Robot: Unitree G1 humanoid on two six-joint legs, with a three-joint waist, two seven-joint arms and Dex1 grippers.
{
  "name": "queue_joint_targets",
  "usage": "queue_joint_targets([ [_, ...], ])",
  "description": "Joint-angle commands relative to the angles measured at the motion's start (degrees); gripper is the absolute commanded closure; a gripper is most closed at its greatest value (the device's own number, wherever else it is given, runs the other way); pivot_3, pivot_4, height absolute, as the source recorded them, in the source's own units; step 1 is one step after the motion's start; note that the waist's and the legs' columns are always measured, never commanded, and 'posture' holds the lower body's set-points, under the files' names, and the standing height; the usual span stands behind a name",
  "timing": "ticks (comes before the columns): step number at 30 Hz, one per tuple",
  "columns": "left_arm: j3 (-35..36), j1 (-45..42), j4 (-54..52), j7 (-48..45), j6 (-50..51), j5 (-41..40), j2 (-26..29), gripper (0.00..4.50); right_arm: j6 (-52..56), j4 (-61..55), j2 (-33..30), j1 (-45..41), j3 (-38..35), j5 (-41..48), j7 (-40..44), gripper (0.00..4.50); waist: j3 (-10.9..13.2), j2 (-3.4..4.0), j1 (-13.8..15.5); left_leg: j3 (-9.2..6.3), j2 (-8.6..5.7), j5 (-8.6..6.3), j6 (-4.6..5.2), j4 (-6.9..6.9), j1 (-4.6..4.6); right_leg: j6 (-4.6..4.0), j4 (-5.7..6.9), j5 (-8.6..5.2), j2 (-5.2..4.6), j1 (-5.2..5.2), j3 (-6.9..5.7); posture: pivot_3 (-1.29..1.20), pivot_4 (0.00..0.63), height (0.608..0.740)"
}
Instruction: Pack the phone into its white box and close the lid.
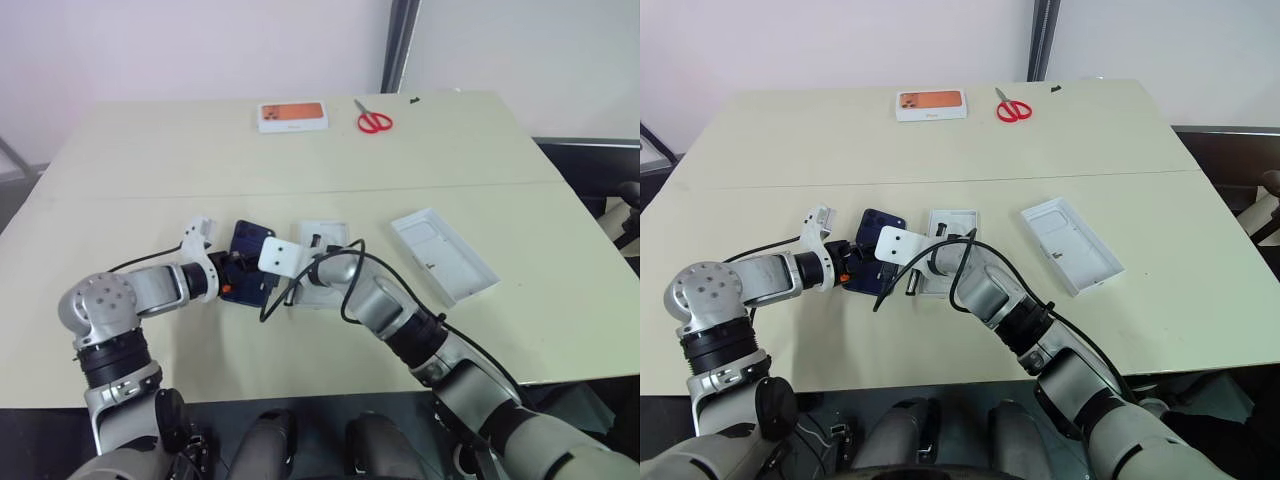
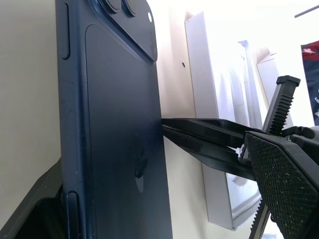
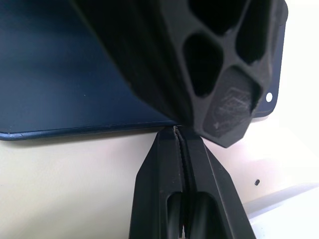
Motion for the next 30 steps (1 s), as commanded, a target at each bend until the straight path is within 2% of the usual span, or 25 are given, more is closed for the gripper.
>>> queue_joint_targets([
  [1,1.13,0.25,0.51,1.47,0.60,-0.38,0.21,0.90,-0.95,-1.73,0.36,-0.19,0.31,-0.44,0.16,4.50,0.00,0.00,-0.06,0.00,0.00,0.00,0.00,0.00,0.00,0.00,0.00,0.00,0.00,0.00,0.00,0.00,0.150,0.740],
  [5,1.36,0.28,0.62,2.24,0.60,-1.03,0.31,2.88,-0.99,-1.80,0.39,-0.09,0.24,-0.63,0.26,4.50,-0.01,-0.01,0.15,0.00,0.00,0.00,-0.01,-0.01,-0.03,0.00,0.00,0.00,0.00,-0.04,0.00,0.00,0.150,0.740],
  [6,2.00,0.43,0.42,2.71,0.60,-1.66,0.28,3.16,-0.91,-1.96,0.33,-0.07,0.17,-0.67,0.33,4.50,-0.01,-0.01,0.32,-0.02,0.00,0.01,-0.01,0.00,0.03,0.00,-0.01,0.00,0.00,-0.06,-0.02,0.00,0.150,0.740],
  [9,4.06,0.57,0.12,4.33,0.60,-2.95,0.11,3.16,-0.79,-2.22,0.21,-0.19,-0.15,-0.85,0.55,4.50,0.01,-0.03,0.12,-0.01,0.00,0.00,-0.02,-0.01,0.27,0.00,-0.05,0.00,0.00,0.08,-0.01,0.00,0.150,0.740],
  [29,12.05,0.67,0.41,14.78,0.60,-13.62,-2.01,3.16,0.36,-5.25,-0.60,-0.91,-1.24,-0.89,1.42,4.50,0.03,-0.07,0.10,-0.01,0.01,0.01,-0.04,-0.03,0.01,0.00,-0.01,0.00,0.01,-0.02,0.00,0.00,0.150,0.740],
  [30,12.38,0.76,0.44,15.39,0.60,-14.19,-2.16,3.41,0.54,-5.68,-0.77,-0.95,-1.36,-0.85,1.57,4.50,0.03,-0.07,0.09,-0.01,0.01,0.01,-0.04,-0.03,0.00,0.00,0.00,0.00,0.01,-0.03,0.00,0.00,0.150,0.740],
])
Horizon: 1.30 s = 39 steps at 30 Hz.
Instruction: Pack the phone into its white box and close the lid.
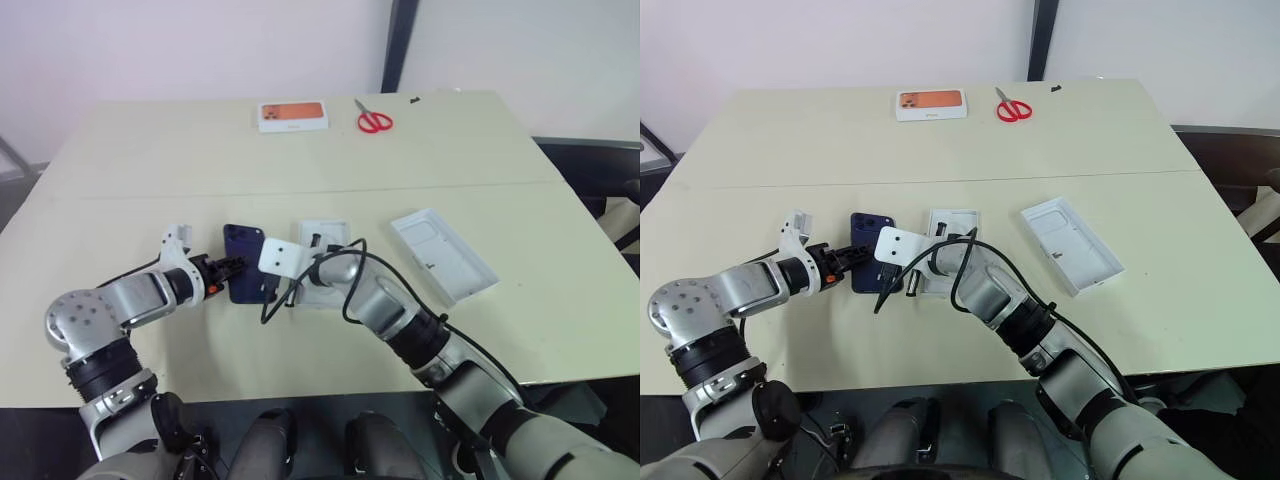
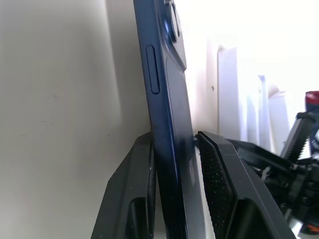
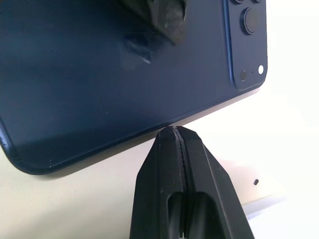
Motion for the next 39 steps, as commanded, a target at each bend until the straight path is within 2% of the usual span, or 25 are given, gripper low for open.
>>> queue_joint_targets([
  [1,1.79,-0.49,-0.94,1.98,0.48,-4.14,-0.05,3.68,0.25,-4.17,-0.29,-1.23,-1.36,0.13,0.40,4.50,0.00,0.00,-0.02,0.00,0.00,0.00,0.00,0.00,0.00,0.00,0.00,0.00,0.00,0.00,0.00,0.00,0.150,0.740],
  [3,2.29,-0.18,-0.93,3.20,0.48,-5.36,-0.19,4.44,0.76,-5.21,-0.62,-1.23,-1.59,0.22,0.65,4.50,-0.01,-0.01,-0.03,0.00,0.00,0.00,0.00,0.00,-0.02,0.00,0.00,0.00,0.00,-0.01,0.00,0.00,0.150,0.740],
  [12,5.76,-0.06,-0.23,8.55,0.04,-11.97,-1.25,4.48,3.60,-11.04,-3.17,-0.75,-3.86,0.96,1.70,4.50,-0.01,-0.02,-0.02,0.00,0.01,0.00,-0.01,0.01,-0.02,0.00,0.01,0.00,0.01,-0.01,0.00,0.00,0.150,0.740],
  [17,6.52,-0.35,1.12,16.33,-7.63,-26.64,-0.89,4.48,7.92,-20.46,-6.30,1.36,-8.55,5.73,5.10,4.50,0.03,-0.08,0.26,-0.01,0.01,0.00,-0.01,0.06,-0.13,0.00,0.01,0.00,0.01,-0.09,0.00,0.00,0.150,0.740],
  [22,-0.89,2.08,-0.32,25.72,-20.68,-44.10,1.24,4.48,9.66,-30.78,-12.45,5.92,-14.21,12.83,9.98,4.50,0.03,-0.09,0.30,-0.02,0.01,0.00,0.00,0.07,-0.15,0.01,-0.07,0.00,-0.03,-0.03,0.00,0.00,0.150,0.740],
  [25,-8.26,2.95,-1.83,28.42,-25.42,-48.68,2.53,4.48,11.04,-35.14,-15.42,9.21,-19.30,18.12,11.82,4.50,0.03,-0.09,0.43,-0.01,0.01,0.00,0.00,0.06,-0.14,0.00,-0.04,0.00,-0.03,-0.05,0.01,0.00,0.150,0.740],
  [28,-16.19,3.16,-3.17,29.45,-28.12,-49.91,2.83,4.48,10.82,-37.55,-18.60,12.63,-23.46,22.10,12.91,4.50,0.04,-0.10,0.57,0.00,0.00,0.00,0.01,0.08,-0.15,0.00,-0.08,0.00,-0.03,-0.01,0.03,0.00,0.150,0.740],
  [33,-26.07,2.57,-2.63,28.33,-30.45,-47.31,2.97,4.48,9.22,-39.21,-24.33,18.30,-26.93,25.84,14.09,4.50,0.04,-0.10,0.44,0.01,0.00,0.00,0.03,0.07,-0.15,0.00,-0.09,0.00,-0.02,0.00,0.04,0.00,0.150,0.740],
  [39,-32.06,1.76,0.12,25.37,-31.76,-43.76,3.08,4.48,8.62,-39.74,-27.54,22.11,-27.41,27.72,12.48,4.50,0.04,-0.10,0.25,0.05,0.03,0.00,0.03,0.03,-0.14,-0.01,-0.07,0.00,0.04,-0.04,0.09,0.00,0.150,0.740],
])
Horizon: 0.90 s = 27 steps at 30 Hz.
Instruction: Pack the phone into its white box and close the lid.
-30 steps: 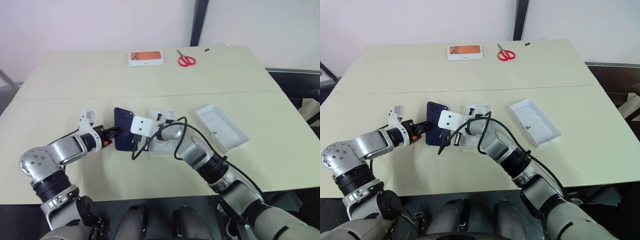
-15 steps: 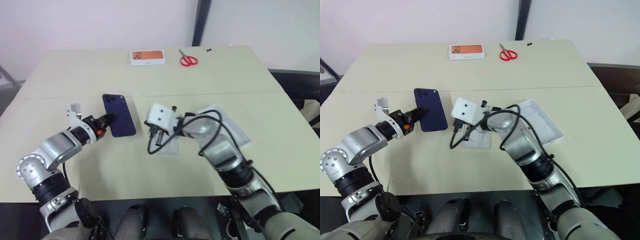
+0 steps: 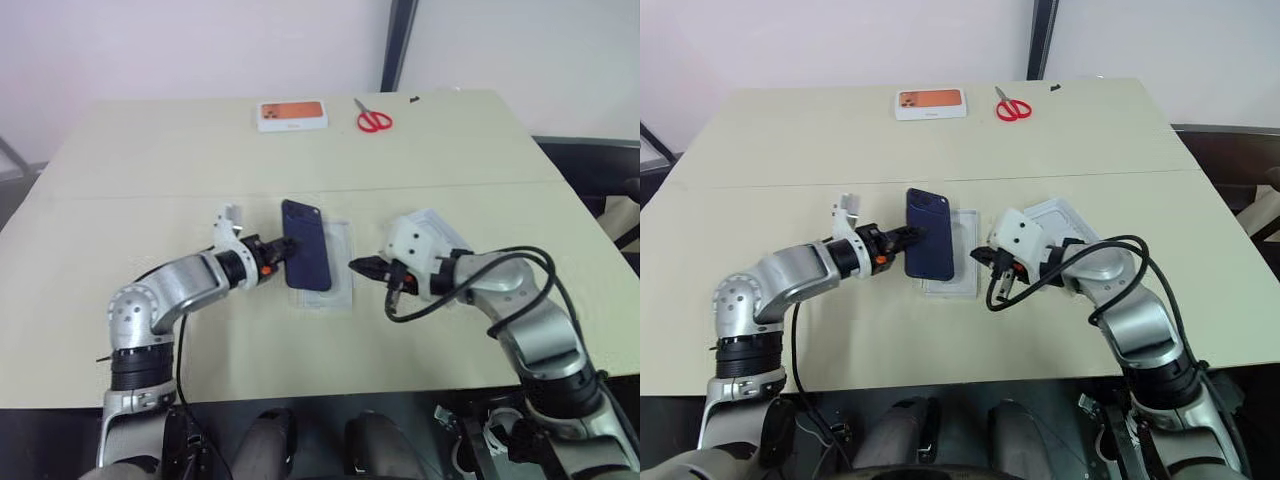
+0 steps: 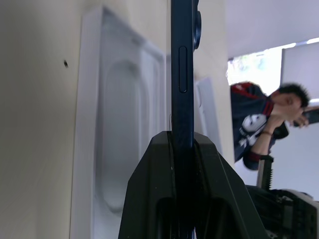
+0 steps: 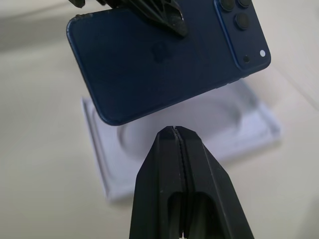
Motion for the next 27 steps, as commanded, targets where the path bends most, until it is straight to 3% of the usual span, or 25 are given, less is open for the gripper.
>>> queue_joint_targets([
  [1,-1.29,-1.62,-0.07,-3.21,-1.50,1.00,0.51,4.48,-1.26,-2.75,-1.03,0.56,-1.04,1.31,-1.29,4.50,0.00,0.00,0.16,0.00,0.00,0.00,0.00,0.01,0.00,0.00,0.00,0.00,0.00,0.00,0.00,0.00,0.150,0.740],
  [14,-5.17,-5.14,5.22,-9.06,-1.72,9.95,-2.41,4.48,-2.35,-2.11,-2.46,0.89,0.14,2.01,-4.23,4.50,0.01,-0.01,1.21,0.01,-0.01,0.00,0.01,0.10,-0.01,0.00,-0.04,0.00,-0.02,0.07,-0.01,0.00,0.150,0.740],
  [15,-5.25,-5.37,5.67,-9.61,-1.49,10.53,-2.60,3.75,-2.36,-2.09,-2.47,0.87,0.20,2.05,-4.34,4.50,0.01,-0.01,1.21,0.01,-0.01,0.00,0.01,0.10,-0.01,0.00,-0.04,0.00,-0.02,0.07,-0.01,0.00,0.150,0.740],
  [18,-5.35,-5.97,6.54,-10.61,-0.61,11.50,-2.97,2.78,-2.36,-2.06,-2.74,0.79,0.47,2.06,-4.61,4.50,0.01,-0.01,1.35,0.01,-0.01,0.00,0.01,0.11,-0.01,0.00,-0.04,0.00,-0.02,0.08,-0.01,0.00,0.150,0.740],
  [23,-4.74,-6.18,6.64,-11.43,0.86,12.37,-2.64,0.29,-2.55,-1.66,-2.97,0.77,0.91,1.99,-5.00,4.50,0.00,-0.01,1.44,0.01,-0.01,0.00,0.01,0.15,-0.01,0.01,-0.04,0.00,-0.02,0.10,-0.01,0.00,0.150,0.740],
  [24,-4.56,-6.16,6.50,-11.63,1.12,12.26,-2.42,0.09,-2.64,-1.58,-2.99,0.83,1.07,1.91,-5.10,4.50,0.00,-0.01,1.43,0.00,-0.01,0.00,0.01,0.15,0.00,0.01,-0.04,0.00,-0.02,0.12,-0.02,0.00,0.150,0.740],
  [27,-4.73,-6.43,5.46,-12.56,2.68,12.93,-0.61,0.09,-2.95,-1.29,-3.12,0.88,1.41,1.80,-5.29,4.50,0.00,-0.01,1.35,0.00,-0.01,0.00,0.01,0.14,0.01,0.01,-0.04,0.00,-0.02,0.12,-0.02,0.00,0.150,0.740],
])
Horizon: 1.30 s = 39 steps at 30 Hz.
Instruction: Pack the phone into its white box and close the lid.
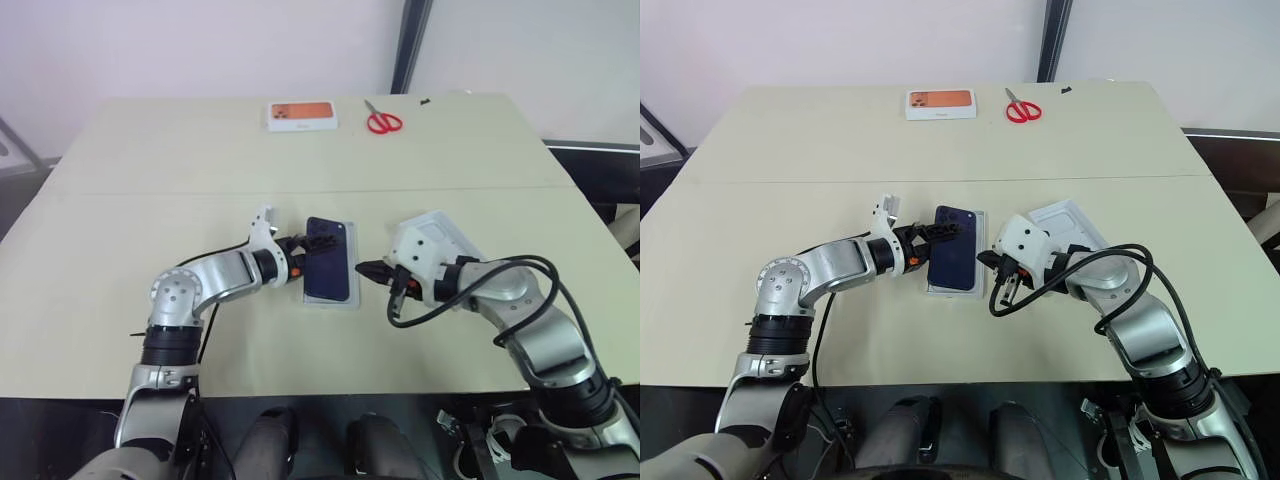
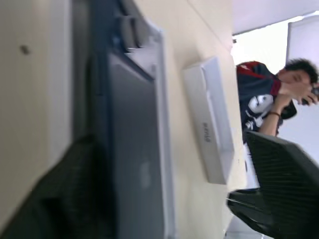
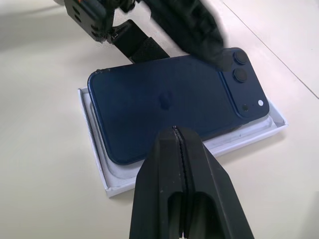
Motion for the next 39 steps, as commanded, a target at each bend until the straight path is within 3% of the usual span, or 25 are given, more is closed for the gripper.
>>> queue_joint_targets([
  [1,0.27,-0.93,-2.68,-1.57,2.75,1.24,3.02,0.09,-1.21,-0.65,-0.84,-0.32,-0.03,0.12,-0.46,4.50,0.00,0.00,-0.15,0.00,0.00,0.00,0.00,-0.01,0.00,0.00,0.00,0.00,0.00,-0.02,0.00,0.00,0.150,0.740],
  [8,-1.19,-2.72,-7.88,-7.55,7.93,5.54,10.12,0.09,-2.07,0.67,-0.97,-0.74,0.62,0.12,-0.92,4.50,0.00,0.00,-0.23,0.00,0.00,0.00,0.00,-0.03,0.00,0.00,0.02,0.00,0.01,-0.03,0.01,0.00,0.150,0.740],
  [15,1.79,-3.45,-9.01,-13.53,6.26,10.20,13.66,0.09,-2.29,1.73,-1.04,-1.21,1.08,-0.40,-1.64,4.50,0.00,0.00,-0.06,0.00,0.00,0.00,0.00,-0.03,-0.01,0.00,0.01,0.00,0.00,-0.04,0.00,0.00,0.150,0.740],
  [17,0.83,-2.33,-10.70,-16.59,4.96,16.32,17.09,0.09,-2.06,2.38,-1.40,-1.39,1.17,-1.30,-2.44,4.50,0.00,0.00,-0.10,0.00,0.00,0.00,0.00,-0.04,-0.01,0.00,0.01,0.00,0.00,-0.04,0.00,0.00,0.150,0.740],
  [20,-4.13,1.57,-14.76,-23.45,-0.89,30.40,24.21,0.93,-1.43,3.72,-1.36,-2.47,1.29,-2.36,-3.58,4.50,-0.01,0.03,-0.73,0.01,0.00,0.00,-0.01,-0.11,0.00,-0.01,0.01,0.00,0.01,-0.07,0.02,0.00,0.150,0.740],
  [23,-7.38,4.25,-16.54,-29.78,-4.39,37.84,27.33,2.43,-0.68,4.46,-0.65,-3.86,1.60,-2.36,-4.23,4.50,0.01,0.09,-1.04,0.02,0.00,0.01,-0.02,-0.20,0.01,-0.02,-0.02,-0.01,0.01,-0.09,0.03,0.00,0.150,0.740],
  [27,-11.28,11.15,-19.87,-41.03,-18.03,51.52,31.37,4.40,3.09,3.77,2.50,-8.10,4.57,-1.63,-4.84,4.50,0.03,0.10,-1.27,0.02,0.01,0.00,-0.01,-0.20,-0.02,-0.03,-0.08,-0.01,-0.03,-0.08,0.04,0.00,0.150,0.740],
  [29,-11.56,12.68,-19.91,-43.83,-20.81,54.85,31.68,4.40,4.42,3.87,3.89,-9.61,5.74,-1.85,-5.49,4.50,0.03,0.11,-1.28,0.01,0.02,0.00,-0.01,-0.25,-0.03,-0.04,-0.10,-0.01,-0.03,-0.12,0.03,0.00,0.150,0.740],
  [34,-5.35,21.98,-20.84,-55.76,-33.29,57.26,30.96,4.40,8.47,12.07,14.44,-19.15,12.36,-5.18,-11.25,4.50,0.07,0.18,-1.87,0.05,0.03,-0.01,0.01,-0.28,-0.03,-0.05,-0.08,-0.01,-0.04,-0.19,0.07,0.00,0.150,0.740],
  [39,0.19,30.23,-22.84,-67.45,-40.15,55.75,31.39,4.40,8.20,19.78,20.77,-24.16,16.31,-7.16,-13.15,4.50,0.08,0.19,-1.13,0.04,0.04,-0.01,0.00,-0.36,-0.07,-0.05,-0.14,-0.01,-0.08,-0.24,0.02,0.00,0.150,0.740],
])
